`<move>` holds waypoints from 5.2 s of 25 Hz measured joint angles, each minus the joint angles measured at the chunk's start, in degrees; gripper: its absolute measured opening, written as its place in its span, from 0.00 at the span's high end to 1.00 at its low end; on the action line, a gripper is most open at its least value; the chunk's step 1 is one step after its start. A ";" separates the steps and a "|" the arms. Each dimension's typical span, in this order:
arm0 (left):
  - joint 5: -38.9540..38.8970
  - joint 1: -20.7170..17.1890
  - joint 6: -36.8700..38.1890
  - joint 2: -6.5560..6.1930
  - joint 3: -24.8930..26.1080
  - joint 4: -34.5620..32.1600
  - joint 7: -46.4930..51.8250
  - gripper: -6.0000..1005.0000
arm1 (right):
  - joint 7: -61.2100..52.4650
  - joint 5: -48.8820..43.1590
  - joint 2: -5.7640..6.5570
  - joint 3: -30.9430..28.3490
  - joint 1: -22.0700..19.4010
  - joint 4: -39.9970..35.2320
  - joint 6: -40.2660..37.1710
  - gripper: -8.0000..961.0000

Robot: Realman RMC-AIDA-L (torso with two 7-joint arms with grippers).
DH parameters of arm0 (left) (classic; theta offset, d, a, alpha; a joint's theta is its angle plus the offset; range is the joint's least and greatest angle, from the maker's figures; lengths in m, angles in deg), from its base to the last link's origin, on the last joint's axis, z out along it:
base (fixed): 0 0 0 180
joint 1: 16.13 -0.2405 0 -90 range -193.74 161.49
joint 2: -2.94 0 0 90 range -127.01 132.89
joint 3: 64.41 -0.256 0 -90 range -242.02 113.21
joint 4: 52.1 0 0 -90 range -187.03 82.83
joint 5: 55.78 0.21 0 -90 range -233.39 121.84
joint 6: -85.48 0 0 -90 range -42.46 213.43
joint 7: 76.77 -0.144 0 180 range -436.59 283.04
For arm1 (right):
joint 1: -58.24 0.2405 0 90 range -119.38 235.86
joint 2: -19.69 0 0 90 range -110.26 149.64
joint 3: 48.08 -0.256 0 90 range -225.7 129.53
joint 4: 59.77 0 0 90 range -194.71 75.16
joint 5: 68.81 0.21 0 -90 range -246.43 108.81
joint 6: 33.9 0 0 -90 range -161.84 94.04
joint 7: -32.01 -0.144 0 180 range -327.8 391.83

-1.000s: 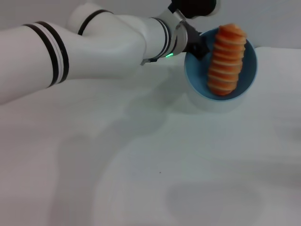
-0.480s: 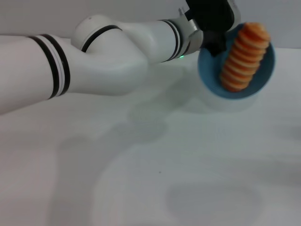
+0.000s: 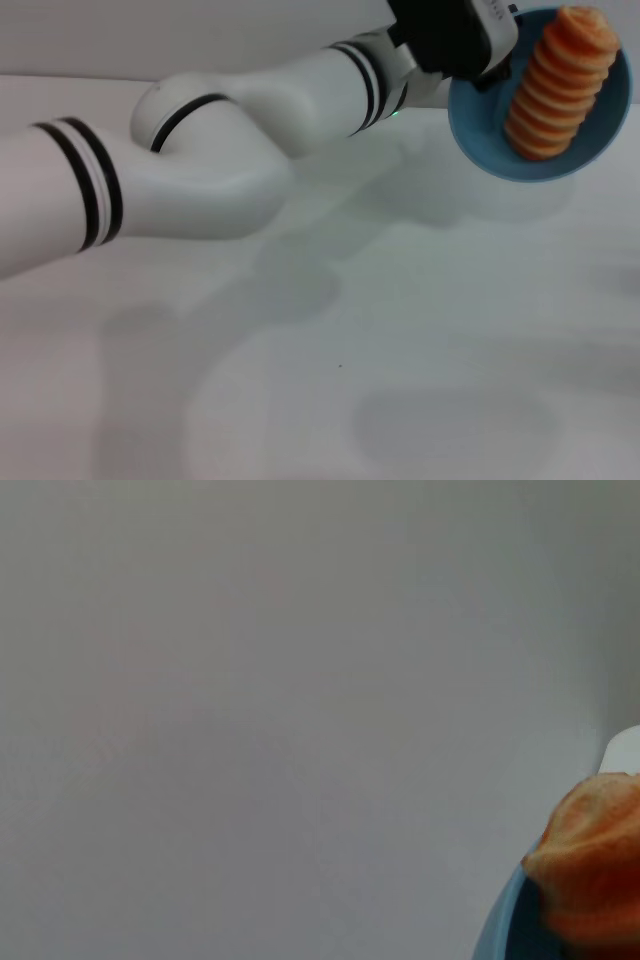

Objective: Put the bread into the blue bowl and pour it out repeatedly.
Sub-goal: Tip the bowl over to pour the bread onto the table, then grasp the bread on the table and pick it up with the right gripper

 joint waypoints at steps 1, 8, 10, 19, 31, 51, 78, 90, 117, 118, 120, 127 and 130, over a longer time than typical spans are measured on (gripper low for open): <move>0.02 -0.57 -1.35 0.00 -0.39 0.06 -0.77 0.99 | -0.01 0.00 0.00 -0.02 0.03 0.00 -0.02 0.38; -0.34 -2.76 -5.47 -0.02 -1.17 -0.67 -8.75 1.00 | 0.00 -0.04 0.04 -0.06 0.57 0.00 -0.05 0.38; -0.36 -2.83 -5.31 -0.02 -1.20 -1.13 -9.93 0.99 | 0.00 -0.04 0.08 -0.07 0.64 0.00 -0.05 0.38; -2.41 -3.23 -3.95 -0.01 -0.95 -1.75 -6.90 0.99 | -0.21 -0.04 0.03 -0.06 0.87 0.09 0.32 0.38; -13.84 1.06 11.84 -0.17 11.94 5.10 -0.23 0.99 | -22.62 -13.69 0.42 5.83 3.82 -1.66 0.52 0.38; -16.45 0.35 14.25 -0.12 22.28 7.98 -0.13 0.99 | -60.29 -36.02 0.01 26.77 20.17 -1.63 2.81 0.38; -19.28 -0.58 12.48 -0.02 18.57 7.09 -0.02 0.99 | -71.05 -27.86 -1.06 45.45 28.59 5.06 7.38 0.38; -21.74 -0.86 11.18 -0.01 15.48 6.30 -0.02 0.99 | -72.27 -27.71 -1.06 46.41 29.83 5.96 6.99 0.38; -22.97 -2.42 10.74 -0.02 14.03 5.20 0.59 0.99 | -73.16 -30.09 0.20 49.98 29.73 -1.81 7.29 0.38; -22.97 -2.42 10.74 -0.02 14.03 5.20 0.59 0.99 | -73.16 -30.09 0.20 49.98 29.73 -1.81 7.29 0.38; -22.97 -2.42 10.73 -0.05 14.01 5.15 0.59 0.99 | -71.86 -29.98 0.22 49.89 29.23 -3.92 8.00 0.38; -22.96 -2.13 10.73 -0.16 14.01 4.98 0.59 0.99 | -72.46 -28.83 -1.03 54.12 31.14 -1.18 8.77 0.38; -22.96 -2.30 10.76 -0.18 14.01 4.74 0.59 0.99 | -72.57 -22.30 -1.11 60.00 31.34 -0.43 8.71 0.38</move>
